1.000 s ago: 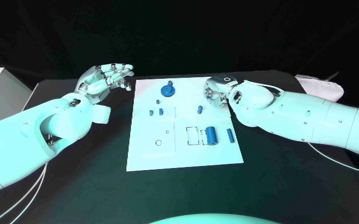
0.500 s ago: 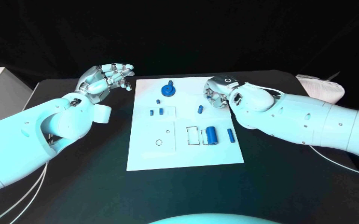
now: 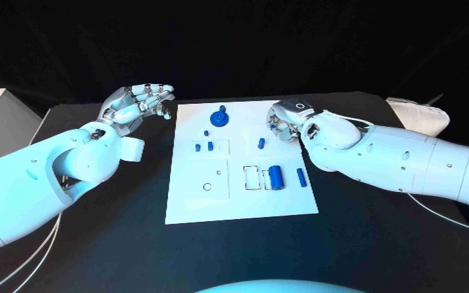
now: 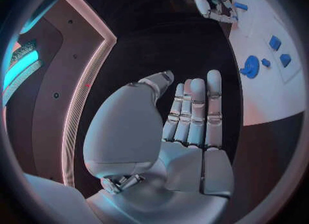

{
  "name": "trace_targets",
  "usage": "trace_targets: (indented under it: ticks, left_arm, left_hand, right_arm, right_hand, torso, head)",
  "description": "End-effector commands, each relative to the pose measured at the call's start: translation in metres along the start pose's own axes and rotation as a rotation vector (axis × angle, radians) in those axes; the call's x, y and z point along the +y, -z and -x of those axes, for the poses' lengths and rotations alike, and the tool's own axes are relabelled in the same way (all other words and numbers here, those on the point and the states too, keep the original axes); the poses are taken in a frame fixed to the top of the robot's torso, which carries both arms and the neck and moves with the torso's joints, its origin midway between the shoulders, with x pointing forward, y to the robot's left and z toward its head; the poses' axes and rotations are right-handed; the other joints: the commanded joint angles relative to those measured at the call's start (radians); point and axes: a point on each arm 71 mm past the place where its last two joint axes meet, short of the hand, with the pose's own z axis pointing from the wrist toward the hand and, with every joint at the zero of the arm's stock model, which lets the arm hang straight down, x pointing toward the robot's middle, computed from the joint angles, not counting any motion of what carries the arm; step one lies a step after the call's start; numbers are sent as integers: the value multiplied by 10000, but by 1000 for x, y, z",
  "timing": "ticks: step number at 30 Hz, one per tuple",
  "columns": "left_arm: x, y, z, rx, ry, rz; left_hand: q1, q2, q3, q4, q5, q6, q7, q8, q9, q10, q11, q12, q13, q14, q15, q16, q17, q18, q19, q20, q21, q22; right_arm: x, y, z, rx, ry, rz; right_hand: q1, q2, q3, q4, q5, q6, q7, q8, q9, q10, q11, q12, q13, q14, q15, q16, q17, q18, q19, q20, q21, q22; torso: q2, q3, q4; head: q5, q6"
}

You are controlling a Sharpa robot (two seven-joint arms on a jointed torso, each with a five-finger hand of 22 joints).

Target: Assemble the parts on the task board

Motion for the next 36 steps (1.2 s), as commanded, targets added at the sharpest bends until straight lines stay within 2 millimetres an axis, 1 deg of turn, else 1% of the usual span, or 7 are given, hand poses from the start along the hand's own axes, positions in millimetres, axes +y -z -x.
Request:
trace_targets:
  ticks: [1,10,16,20,26,31,36]
  left_arm:
    - [0,0,0,30,-47,-32]
    - [0,0,2,-15,-64,7]
    - [0,0,2,-36,-68,9]
    - [0,-1,2,-99,-74,14]
    - [0,-1,-1,-174,-60,29]
    - [0,-2,-6,-132,-8,20]
    - [1,-4,-9,-158,29,35]
  left_hand:
    - [86,-19,-22,-26,58,-27,59,0,-11,44,10,-40,-9,73,12,-61,-15,66,56,10,-41,-12]
    - [90,-22,-28,-25,56,-24,63,2,-11,34,16,-55,-16,73,15,-67,-16,65,61,11,-46,-15]
    - [91,-25,-33,-24,55,-21,65,4,-11,27,20,-66,-22,71,18,-73,-17,64,63,11,-50,-18]
    - [91,-25,-33,-24,55,-21,65,4,-11,27,20,-66,-22,71,18,-73,-17,64,63,11,-50,-18]
    - [93,-24,-39,-21,54,-21,69,5,-12,21,24,-78,-28,70,21,-80,-18,63,67,12,-56,-22]
    - [93,-24,-39,-21,54,-21,69,5,-12,21,24,-78,-28,70,21,-80,-18,63,67,12,-56,-22]
    - [95,-19,-42,-17,55,-18,72,8,-13,20,27,-87,-33,70,24,-86,-19,63,72,13,-61,-26]
  right_arm:
    - [2,2,6,-427,-103,134]
    - [1,11,22,-1088,-639,317]
    - [13,20,30,-1507,-1173,745]
    - [31,27,32,-1582,-1674,1244]
    - [60,34,30,-1417,-2274,2025]
    - [88,37,22,-1092,-2523,2674]
    - [109,37,9,-676,-2726,3043]
  right_hand:
    - [-2,67,65,-11,-34,25,-18,51,15,392,-346,54,-1,397,-46,48,1,-169,-1,-77,64,18]
    - [-9,63,69,-16,-48,22,-17,54,22,391,-345,46,-3,404,-45,75,41,-180,16,-79,109,74]
    - [-12,62,72,-17,-52,21,-16,56,25,392,-344,43,-4,407,-45,88,61,-182,18,-80,116,84]
    - [-13,62,75,-19,-54,19,-15,57,28,392,-344,39,-5,406,-44,88,57,-180,14,-82,110,76]
    - [-11,66,90,-28,-54,2,-7,54,35,378,-337,22,-10,399,-41,73,23,-175,5,-86,96,61]
    - [-11,70,101,-34,-50,-8,-1,54,41,372,-333,13,-14,395,-39,69,9,-173,-2,-87,87,51]
    - [-15,74,105,-34,-49,-15,5,53,45,369,-329,8,-16,391,-37,62,-7,-164,-19,-87,50,6]
  torso:
    - [-12,-8,-3]
    - [-12,-8,-6]
    - [-6,-8,7]
    - [-14,-8,6]
    - [-28,-31,-7]
    - [-58,-47,-4]
    - [-107,-71,4]
  head:
    - [6,15]
    - [23,46]
    - [102,95]
    - [244,86]
    - [468,78]
    - [743,25]
    - [907,-48]
